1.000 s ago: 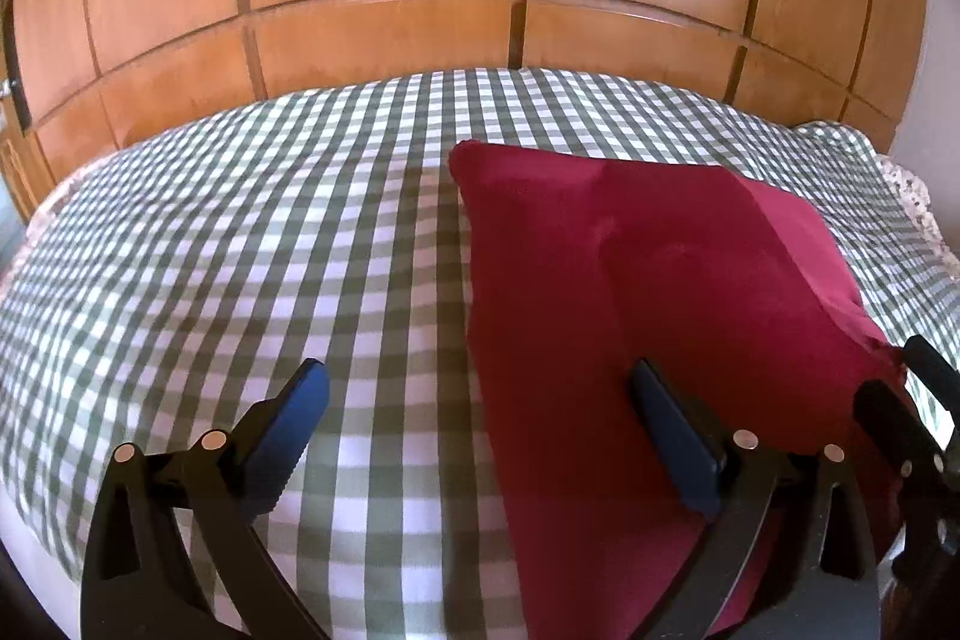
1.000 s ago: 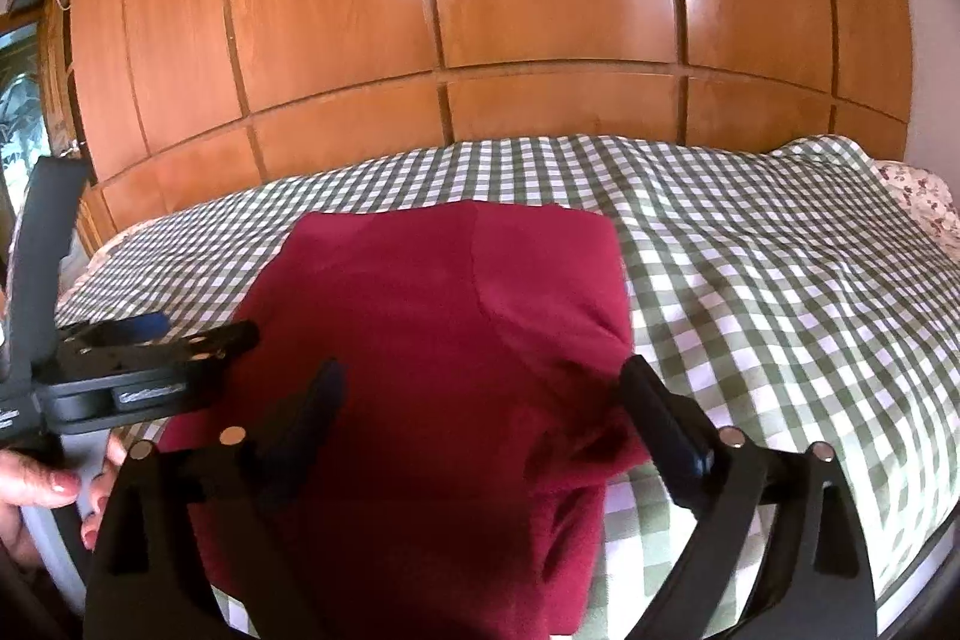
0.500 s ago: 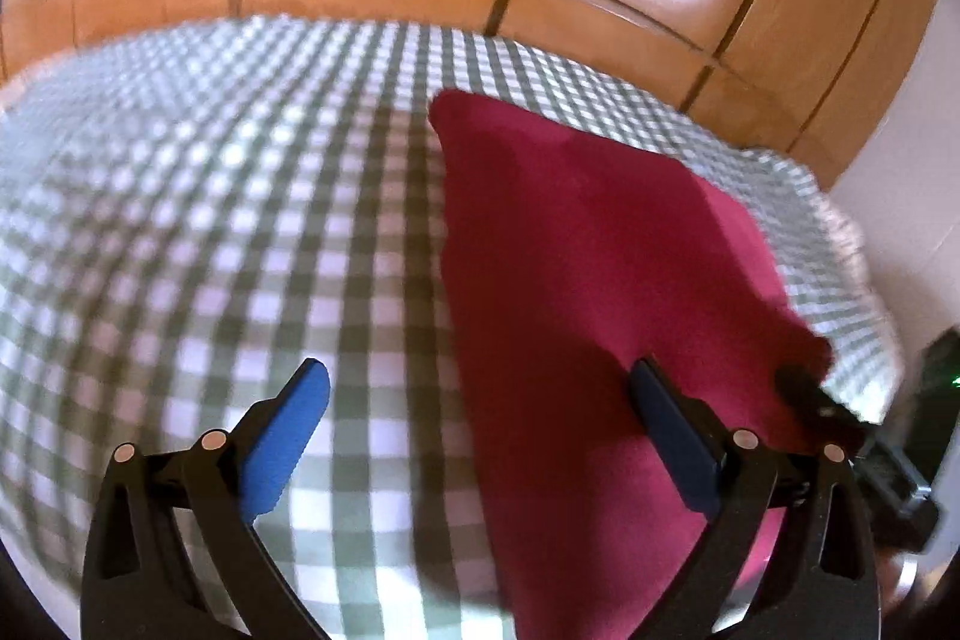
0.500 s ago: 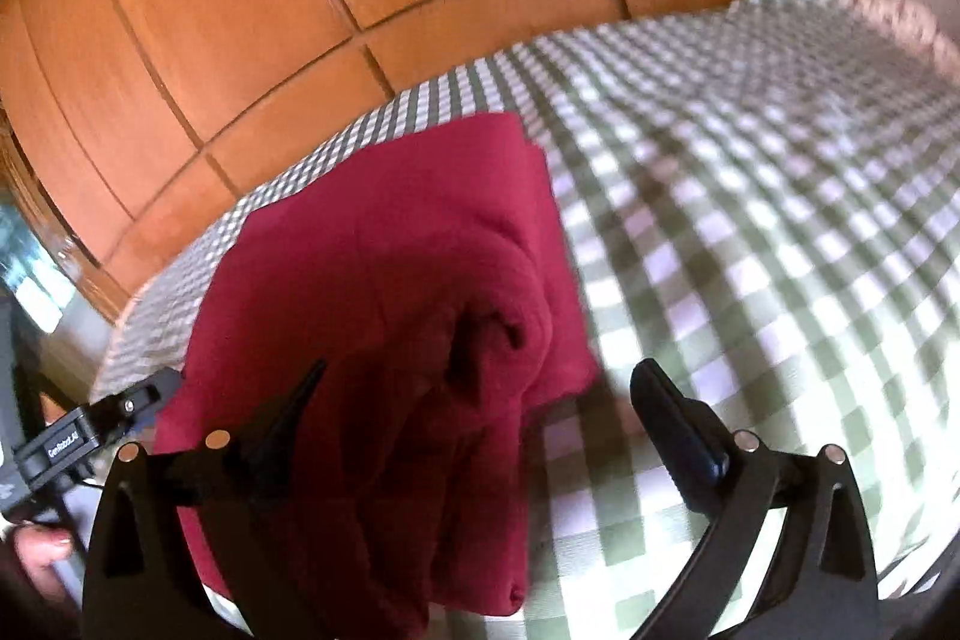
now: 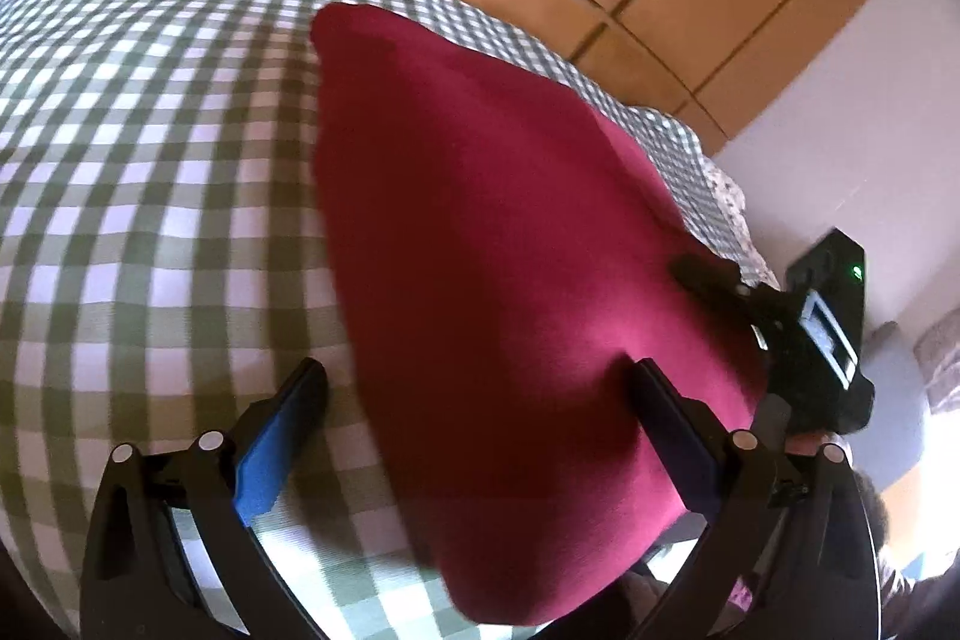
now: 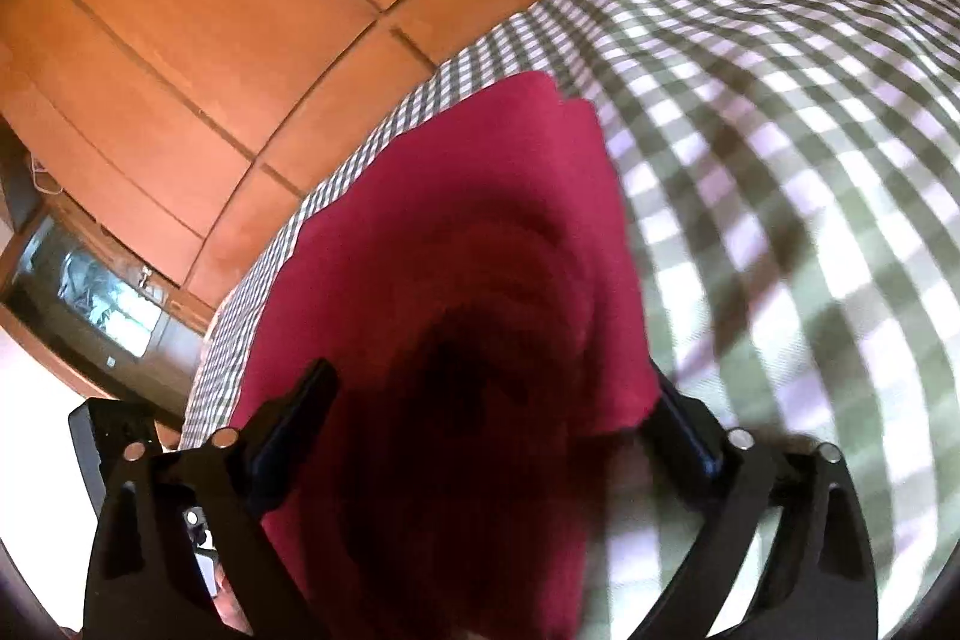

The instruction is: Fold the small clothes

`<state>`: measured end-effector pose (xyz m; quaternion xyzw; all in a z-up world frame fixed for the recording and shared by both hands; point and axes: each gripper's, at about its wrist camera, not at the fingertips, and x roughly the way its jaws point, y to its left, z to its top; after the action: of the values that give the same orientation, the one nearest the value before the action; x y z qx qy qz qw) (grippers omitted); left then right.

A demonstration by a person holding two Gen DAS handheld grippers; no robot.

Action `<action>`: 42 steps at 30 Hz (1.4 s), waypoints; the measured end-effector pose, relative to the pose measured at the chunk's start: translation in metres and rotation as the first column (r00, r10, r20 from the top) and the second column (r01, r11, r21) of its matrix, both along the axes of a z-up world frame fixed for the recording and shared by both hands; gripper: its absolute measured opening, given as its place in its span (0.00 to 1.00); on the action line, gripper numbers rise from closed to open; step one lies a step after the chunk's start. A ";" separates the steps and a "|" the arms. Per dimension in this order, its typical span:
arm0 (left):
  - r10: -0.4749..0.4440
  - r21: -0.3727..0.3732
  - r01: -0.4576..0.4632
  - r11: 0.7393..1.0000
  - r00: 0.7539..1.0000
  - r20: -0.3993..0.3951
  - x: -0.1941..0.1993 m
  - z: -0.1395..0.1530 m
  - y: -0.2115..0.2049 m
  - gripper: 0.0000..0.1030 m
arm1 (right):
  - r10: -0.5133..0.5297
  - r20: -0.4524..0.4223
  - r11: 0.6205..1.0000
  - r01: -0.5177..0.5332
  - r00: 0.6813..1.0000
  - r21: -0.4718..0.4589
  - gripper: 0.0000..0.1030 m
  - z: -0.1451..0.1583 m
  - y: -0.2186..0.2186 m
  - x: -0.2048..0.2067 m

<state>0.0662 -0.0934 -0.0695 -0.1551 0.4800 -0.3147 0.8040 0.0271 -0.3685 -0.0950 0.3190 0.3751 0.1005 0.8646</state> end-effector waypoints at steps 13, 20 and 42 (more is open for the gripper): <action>-0.034 0.038 0.030 0.999 0.995 0.089 0.003 0.017 -0.010 0.57 | 0.055 0.086 0.991 -0.044 0.995 -0.130 0.50 0.023 0.034 -0.011; -0.042 0.145 0.012 0.989 0.978 0.205 -0.003 0.039 0.002 0.55 | 0.151 0.188 0.965 -0.103 0.971 -0.241 0.48 0.053 0.076 0.006; 0.119 0.291 -0.294 0.910 0.860 0.496 0.134 0.061 0.071 0.55 | 0.290 0.275 0.942 -0.223 0.917 -0.251 0.48 0.058 0.169 0.191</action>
<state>0.1998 -0.0220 -0.0089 0.0225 0.3013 -0.1609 0.9396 0.2186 -0.1999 -0.0366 0.1521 0.2831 0.2209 0.9208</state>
